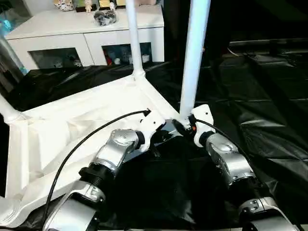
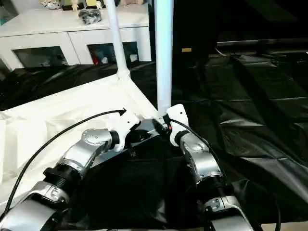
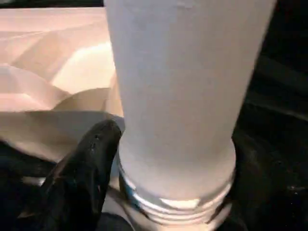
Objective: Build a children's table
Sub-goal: Rotate leg to tighten
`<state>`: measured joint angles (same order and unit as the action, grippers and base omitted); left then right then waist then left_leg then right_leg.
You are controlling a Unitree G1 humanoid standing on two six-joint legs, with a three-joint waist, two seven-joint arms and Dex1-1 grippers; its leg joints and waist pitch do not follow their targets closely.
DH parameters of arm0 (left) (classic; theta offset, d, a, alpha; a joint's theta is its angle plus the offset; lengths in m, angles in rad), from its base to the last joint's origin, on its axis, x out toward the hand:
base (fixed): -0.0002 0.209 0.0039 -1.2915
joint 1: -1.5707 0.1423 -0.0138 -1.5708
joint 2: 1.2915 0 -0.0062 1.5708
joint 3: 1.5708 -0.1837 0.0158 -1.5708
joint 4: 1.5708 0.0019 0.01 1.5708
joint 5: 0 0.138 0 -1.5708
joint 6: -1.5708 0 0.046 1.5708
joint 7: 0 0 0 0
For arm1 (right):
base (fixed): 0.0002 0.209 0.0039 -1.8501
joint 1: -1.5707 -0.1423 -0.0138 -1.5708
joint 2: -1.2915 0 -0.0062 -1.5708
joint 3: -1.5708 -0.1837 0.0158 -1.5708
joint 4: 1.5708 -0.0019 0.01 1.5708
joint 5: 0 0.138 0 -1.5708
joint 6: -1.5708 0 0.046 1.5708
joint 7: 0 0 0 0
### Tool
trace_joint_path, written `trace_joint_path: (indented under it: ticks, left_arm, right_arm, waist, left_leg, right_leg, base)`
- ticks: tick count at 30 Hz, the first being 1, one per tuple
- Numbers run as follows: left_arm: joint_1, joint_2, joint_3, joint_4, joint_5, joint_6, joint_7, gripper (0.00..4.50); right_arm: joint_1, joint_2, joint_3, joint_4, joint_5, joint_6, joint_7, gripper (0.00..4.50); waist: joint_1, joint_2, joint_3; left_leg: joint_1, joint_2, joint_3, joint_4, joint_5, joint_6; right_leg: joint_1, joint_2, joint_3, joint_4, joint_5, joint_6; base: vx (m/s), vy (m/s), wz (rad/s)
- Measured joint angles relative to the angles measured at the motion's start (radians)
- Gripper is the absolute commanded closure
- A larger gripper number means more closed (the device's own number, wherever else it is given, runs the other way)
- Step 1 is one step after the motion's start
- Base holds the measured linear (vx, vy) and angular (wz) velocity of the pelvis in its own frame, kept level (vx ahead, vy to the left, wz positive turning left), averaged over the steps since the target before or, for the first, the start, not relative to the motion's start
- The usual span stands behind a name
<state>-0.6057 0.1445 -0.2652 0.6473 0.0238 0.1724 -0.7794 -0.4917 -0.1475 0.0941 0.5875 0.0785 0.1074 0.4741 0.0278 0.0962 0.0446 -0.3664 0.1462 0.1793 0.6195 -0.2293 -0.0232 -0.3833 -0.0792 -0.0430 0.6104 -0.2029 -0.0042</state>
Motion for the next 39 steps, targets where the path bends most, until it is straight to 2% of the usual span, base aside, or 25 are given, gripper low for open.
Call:
trace_joint_path:
  ticks: [2, 6, 13, 20, 21, 22, 25, 27, 34, 39]
  left_arm:
    - [0.008, 0.018, 0.004, -0.010, -0.022, -0.009, -0.042, 4.50]
    - [0.029, 0.067, 0.007, -0.038, -0.045, -0.028, -0.155, 4.50]
    - [0.076, 0.155, -0.008, -0.102, -0.095, -0.046, -0.368, 4.50]
    - [0.094, 0.182, -0.033, -0.142, -0.108, -0.034, -0.468, 4.50]
    - [0.096, 0.184, -0.033, -0.144, -0.108, -0.033, -0.474, 4.50]
    - [0.096, 0.186, -0.033, -0.145, -0.108, -0.032, -0.480, 4.50]
    - [0.097, 0.192, -0.033, -0.145, -0.109, -0.031, -0.491, 4.50]
    - [0.098, 0.198, -0.033, -0.148, -0.112, -0.031, -0.501, 4.50]
    - [0.104, 0.205, -0.036, -0.158, -0.115, -0.027, -0.511, 4.50]
    - [0.106, 0.195, -0.022, -0.138, -0.106, -0.038, -0.468, 4.50]
  right_arm:
    - [0.004, -0.048, 0.031, -0.027, 0.002, 0.004, 0.087, 0.56]
    - [0.031, -0.158, 0.087, -0.100, 0.003, -0.006, 0.275, 0.45]
    - [0.067, -0.274, 0.124, -0.189, 0.058, -0.011, 0.574, 0.45]
    - [0.066, -0.290, 0.153, -0.210, 0.083, -0.020, 0.682, 0.45]
    - [0.065, -0.294, 0.153, -0.217, 0.084, -0.020, 0.689, 0.45]
    - [0.064, -0.296, 0.153, -0.223, 0.084, -0.020, 0.695, 0.71]
    - [0.064, -0.304, 0.164, -0.223, 0.084, -0.010, 0.730, 0.84]
    - [0.064, -0.309, 0.170, -0.222, 0.084, -0.006, 0.737, 1.14]
    - [0.063, -0.308, 0.173, -0.222, 0.084, 0.000, 0.740, 1.72]
    - [0.070, -0.249, 0.161, -0.202, 0.059, 0.001, 0.635, 1.78]
  waist:
    - [0.001, 0.006, 0.000]
    - [0.007, 0.008, -0.001]
    - [0.015, 0.011, -0.002]
    - [0.034, 0.011, -0.001]
    - [0.034, 0.011, -0.001]
    - [0.034, 0.011, -0.001]
    - [0.034, 0.011, -0.001]
    - [0.035, 0.009, 0.000]
    - [0.036, 0.009, 0.000]
    - [0.026, 0.008, -0.001]
  left_leg:
    - [-0.001, 0.001, 0.000, 0.000, 0.000, 0.000]
    - [-0.005, 0.003, -0.001, 0.000, 0.005, 0.008]
    - [-0.019, 0.005, -0.001, 0.004, 0.007, 0.011]
    - [-0.020, 0.010, 0.005, 0.005, 0.008, 0.010]
    - [-0.020, 0.010, 0.005, 0.005, 0.008, 0.010]
    - [-0.020, 0.010, 0.005, 0.005, 0.008, 0.010]
    - [-0.020, 0.010, 0.005, 0.005, 0.008, 0.010]
    - [-0.020, 0.011, 0.005, 0.005, 0.008, 0.011]
    - [-0.020, 0.011, 0.005, 0.006, 0.009, 0.011]
    - [-0.019, 0.011, 0.005, 0.006, 0.009, 0.010]
  right_leg:
    - [-0.002, 0.000, -0.001, 0.000, 0.000, 0.000]
    - [-0.007, 0.000, -0.005, 0.000, -0.001, 0.001]
    - [-0.019, 0.000, -0.008, 0.003, -0.002, 0.000]
    - [-0.019, 0.000, -0.010, 0.004, -0.002, 0.000]
    - [-0.019, 0.000, -0.010, 0.004, -0.002, 0.000]
    - [-0.019, 0.000, -0.010, 0.004, -0.002, 0.000]
    - [-0.019, 0.000, -0.010, 0.004, -0.002, 0.000]
    - [-0.019, 0.000, -0.011, 0.004, -0.002, 0.000]
    - [-0.019, 0.000, -0.011, 0.004, -0.002, 0.000]
    - [-0.018, 0.000, -0.011, 0.005, -0.001, -0.001]
  base:
    - [0.000, 0.000, 0.00]
    - [0.000, 0.000, 0.00]
    - [0.000, 0.000, 0.00]
    - [0.000, 0.000, 0.00]
    - [0.000, 0.000, 0.00]
    - [0.000, 0.000, 0.00]
    - [0.000, 0.000, 0.00]
    - [0.000, 0.000, 0.00]
    - [0.000, 0.000, 0.00]
    - [0.000, 0.000, 0.00]
